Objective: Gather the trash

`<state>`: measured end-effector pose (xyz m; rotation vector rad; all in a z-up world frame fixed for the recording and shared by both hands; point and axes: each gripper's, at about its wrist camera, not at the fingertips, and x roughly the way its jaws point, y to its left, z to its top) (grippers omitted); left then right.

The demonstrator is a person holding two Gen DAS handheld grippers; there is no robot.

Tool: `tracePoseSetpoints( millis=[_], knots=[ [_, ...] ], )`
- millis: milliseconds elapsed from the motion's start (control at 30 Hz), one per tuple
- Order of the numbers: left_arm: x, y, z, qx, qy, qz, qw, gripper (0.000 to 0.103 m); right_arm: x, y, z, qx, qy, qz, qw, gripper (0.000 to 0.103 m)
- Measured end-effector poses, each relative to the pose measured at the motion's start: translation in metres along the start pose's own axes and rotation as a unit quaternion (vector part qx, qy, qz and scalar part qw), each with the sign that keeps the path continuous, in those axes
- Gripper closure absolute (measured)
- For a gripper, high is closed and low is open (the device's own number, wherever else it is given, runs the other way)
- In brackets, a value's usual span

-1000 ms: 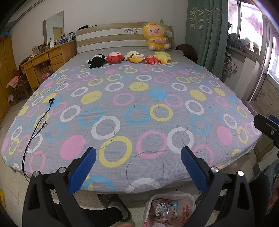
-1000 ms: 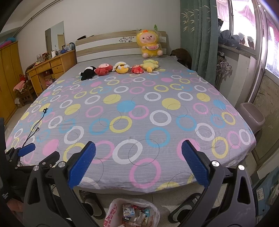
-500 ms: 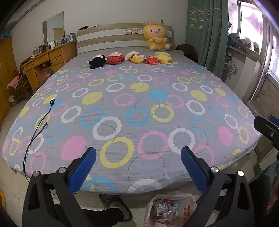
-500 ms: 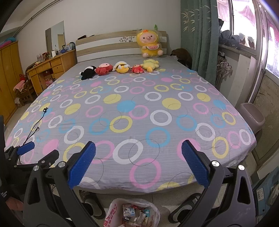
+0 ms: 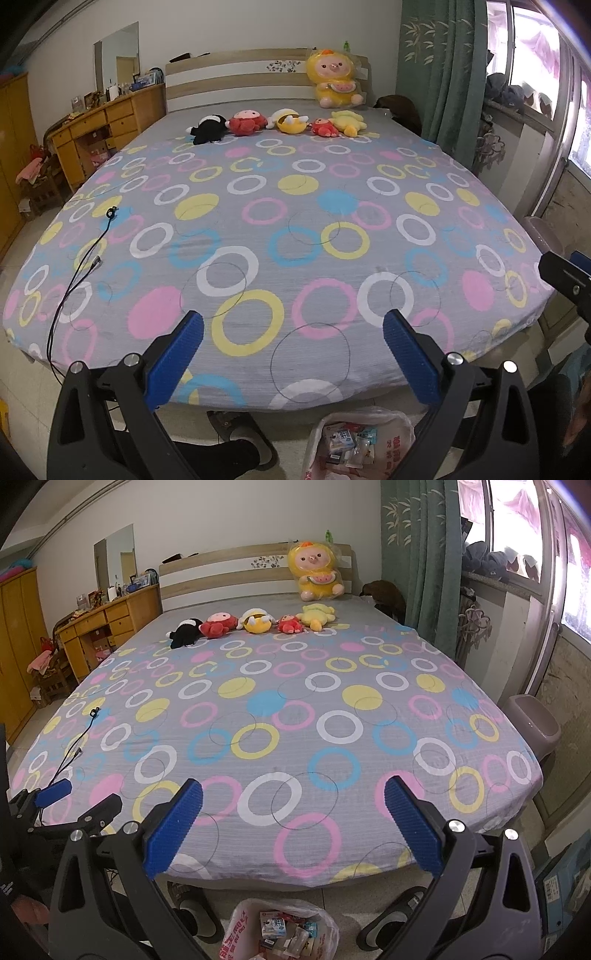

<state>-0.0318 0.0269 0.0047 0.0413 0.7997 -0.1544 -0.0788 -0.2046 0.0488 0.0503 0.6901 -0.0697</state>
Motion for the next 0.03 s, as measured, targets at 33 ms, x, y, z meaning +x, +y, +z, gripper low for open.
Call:
tracePoseSetpoints(
  millis=[33],
  knots=[
    [0.0,0.0001,-0.0004,0.0,0.0,0.001,1.0,0.008,0.0002,0.0003,-0.0002,0.0,0.0,0.0,1.0,0.007]
  ],
)
